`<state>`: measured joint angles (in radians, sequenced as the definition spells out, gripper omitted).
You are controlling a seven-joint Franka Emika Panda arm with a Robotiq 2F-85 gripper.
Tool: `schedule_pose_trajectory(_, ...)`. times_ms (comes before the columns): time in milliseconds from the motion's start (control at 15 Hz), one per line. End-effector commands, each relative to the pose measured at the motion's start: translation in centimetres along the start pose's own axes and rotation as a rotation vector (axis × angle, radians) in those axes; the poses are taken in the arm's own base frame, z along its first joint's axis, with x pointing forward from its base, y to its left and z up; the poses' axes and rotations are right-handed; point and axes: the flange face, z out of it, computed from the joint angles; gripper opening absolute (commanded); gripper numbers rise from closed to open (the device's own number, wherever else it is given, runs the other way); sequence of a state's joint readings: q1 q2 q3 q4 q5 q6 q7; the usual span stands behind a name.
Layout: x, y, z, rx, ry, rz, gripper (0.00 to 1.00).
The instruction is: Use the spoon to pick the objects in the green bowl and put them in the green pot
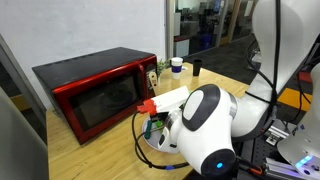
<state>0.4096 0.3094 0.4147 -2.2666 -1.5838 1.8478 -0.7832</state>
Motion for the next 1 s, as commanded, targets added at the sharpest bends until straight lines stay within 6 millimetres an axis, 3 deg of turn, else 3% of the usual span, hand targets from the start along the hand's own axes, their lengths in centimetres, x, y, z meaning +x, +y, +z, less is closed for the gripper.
schedule_pose_trajectory(0,0.4,-1.1,2.2,-0.025,0.13,0.018,0.06)
schedule_pose_trajectory(400,-0.6,-1.9,4.1,-0.038,0.194,0.044,0.06)
schedule_pose_trajectory(933,-0.3,-1.0,3.0,-0.073,0.19,0.003,0.06)
